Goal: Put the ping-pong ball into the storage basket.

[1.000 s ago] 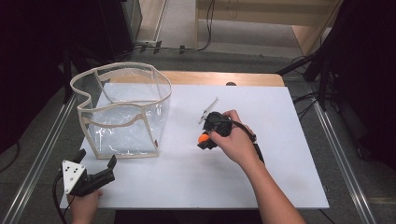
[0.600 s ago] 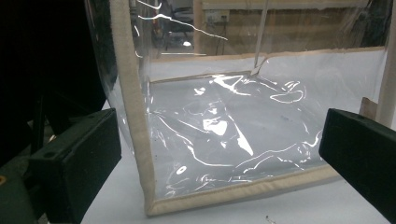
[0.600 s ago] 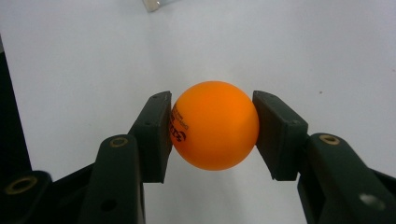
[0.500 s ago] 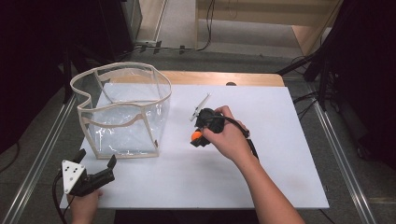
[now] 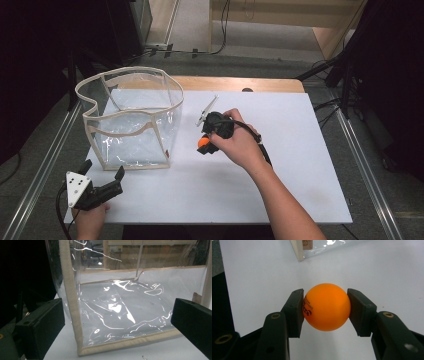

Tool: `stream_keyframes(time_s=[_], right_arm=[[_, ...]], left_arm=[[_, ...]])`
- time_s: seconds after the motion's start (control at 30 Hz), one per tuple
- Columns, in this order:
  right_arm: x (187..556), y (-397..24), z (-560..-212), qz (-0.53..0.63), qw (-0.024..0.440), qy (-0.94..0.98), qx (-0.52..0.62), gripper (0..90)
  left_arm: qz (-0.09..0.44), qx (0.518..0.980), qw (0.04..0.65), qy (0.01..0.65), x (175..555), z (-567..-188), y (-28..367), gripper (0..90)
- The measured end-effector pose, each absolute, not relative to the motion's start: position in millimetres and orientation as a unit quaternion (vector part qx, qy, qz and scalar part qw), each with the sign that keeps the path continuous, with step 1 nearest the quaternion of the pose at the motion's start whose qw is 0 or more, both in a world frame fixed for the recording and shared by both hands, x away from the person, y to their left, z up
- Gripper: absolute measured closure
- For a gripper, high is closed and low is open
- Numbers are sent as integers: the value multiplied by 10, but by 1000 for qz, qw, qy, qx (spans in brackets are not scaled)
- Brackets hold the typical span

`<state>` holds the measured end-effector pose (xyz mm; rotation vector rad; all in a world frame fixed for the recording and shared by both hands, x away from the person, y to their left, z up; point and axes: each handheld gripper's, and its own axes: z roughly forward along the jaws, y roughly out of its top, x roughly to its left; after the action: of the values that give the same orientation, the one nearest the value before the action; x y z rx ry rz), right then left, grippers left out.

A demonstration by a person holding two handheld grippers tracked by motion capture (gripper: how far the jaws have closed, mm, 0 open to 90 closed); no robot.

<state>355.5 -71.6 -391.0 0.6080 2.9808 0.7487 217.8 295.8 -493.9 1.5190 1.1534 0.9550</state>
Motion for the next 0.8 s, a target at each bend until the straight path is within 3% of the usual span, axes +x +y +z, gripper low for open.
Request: stream_keyframes(time_s=[0.8], right_arm=[[3618, -596, -3669, 262, 4, 949, 173, 478]], left_arm=[[390, 623, 485, 474, 2179, -4937, 2962, 0]])
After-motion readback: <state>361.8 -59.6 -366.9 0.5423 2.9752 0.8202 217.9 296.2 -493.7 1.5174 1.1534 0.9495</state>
